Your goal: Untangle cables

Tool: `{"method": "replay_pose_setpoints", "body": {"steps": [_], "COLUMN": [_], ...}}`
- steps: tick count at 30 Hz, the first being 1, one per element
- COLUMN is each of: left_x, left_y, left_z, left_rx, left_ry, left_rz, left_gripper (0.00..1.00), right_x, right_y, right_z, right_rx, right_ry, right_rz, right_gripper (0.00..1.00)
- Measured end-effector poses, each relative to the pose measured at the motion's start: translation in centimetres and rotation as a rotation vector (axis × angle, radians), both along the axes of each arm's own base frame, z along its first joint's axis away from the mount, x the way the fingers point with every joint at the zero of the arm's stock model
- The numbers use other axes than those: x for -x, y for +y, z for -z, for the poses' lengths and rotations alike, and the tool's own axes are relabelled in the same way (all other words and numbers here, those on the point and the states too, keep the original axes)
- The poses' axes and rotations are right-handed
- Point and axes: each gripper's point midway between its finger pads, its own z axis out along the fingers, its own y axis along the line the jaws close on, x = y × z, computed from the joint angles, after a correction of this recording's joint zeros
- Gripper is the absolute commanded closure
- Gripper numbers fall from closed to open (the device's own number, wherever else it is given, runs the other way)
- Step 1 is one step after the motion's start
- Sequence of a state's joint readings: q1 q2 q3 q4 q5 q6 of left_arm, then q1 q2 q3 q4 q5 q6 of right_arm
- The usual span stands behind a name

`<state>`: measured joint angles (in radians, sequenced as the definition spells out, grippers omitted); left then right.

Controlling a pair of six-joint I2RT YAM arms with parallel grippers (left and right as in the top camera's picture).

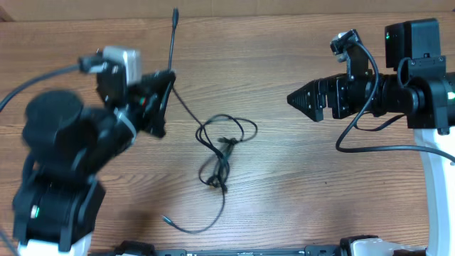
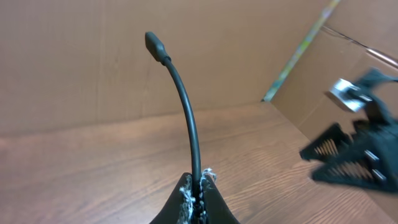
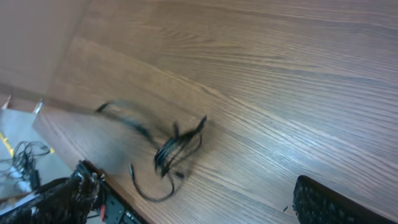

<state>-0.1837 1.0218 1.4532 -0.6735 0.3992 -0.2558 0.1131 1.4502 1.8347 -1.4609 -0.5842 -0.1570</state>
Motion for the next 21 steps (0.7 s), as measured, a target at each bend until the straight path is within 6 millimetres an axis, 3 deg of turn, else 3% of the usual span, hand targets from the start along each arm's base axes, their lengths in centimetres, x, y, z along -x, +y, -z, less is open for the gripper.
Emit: {"method": "replay_pose_setpoints", "body": {"steps": [3, 7, 14, 21], "left_x": [-2.0, -3.6, -3.5, -3.1], "left_y": [-0.4, -0.9, -1.1, -1.1], "left_z": [0.4, -1.1, -4.8, -6.2], "left_rx": [0.022, 0.053, 0.099, 0.122], "left_ry": [0.054, 0.069, 0.035, 0.016], "left_rz": [-0.004, 0.0, 0.004, 0.005], "left_gripper": [0.96, 0.96, 0.96, 0.96], "right_x": [0.4, 1.5, 3.2, 2.6], "right_y": [0.4, 1.3, 4.6, 7.9], "right_z": [-0.1, 0.1, 1.1, 3.8], "right_rx": [-0.015, -0.018, -0.012, -0.025], "right_ry": [0.007, 0.029, 0.027, -0.02], "right_rz": [-0.025, -0.074, -0.215, -0.317], "right_gripper": [0.0, 0.0, 0.03, 0.03]}}
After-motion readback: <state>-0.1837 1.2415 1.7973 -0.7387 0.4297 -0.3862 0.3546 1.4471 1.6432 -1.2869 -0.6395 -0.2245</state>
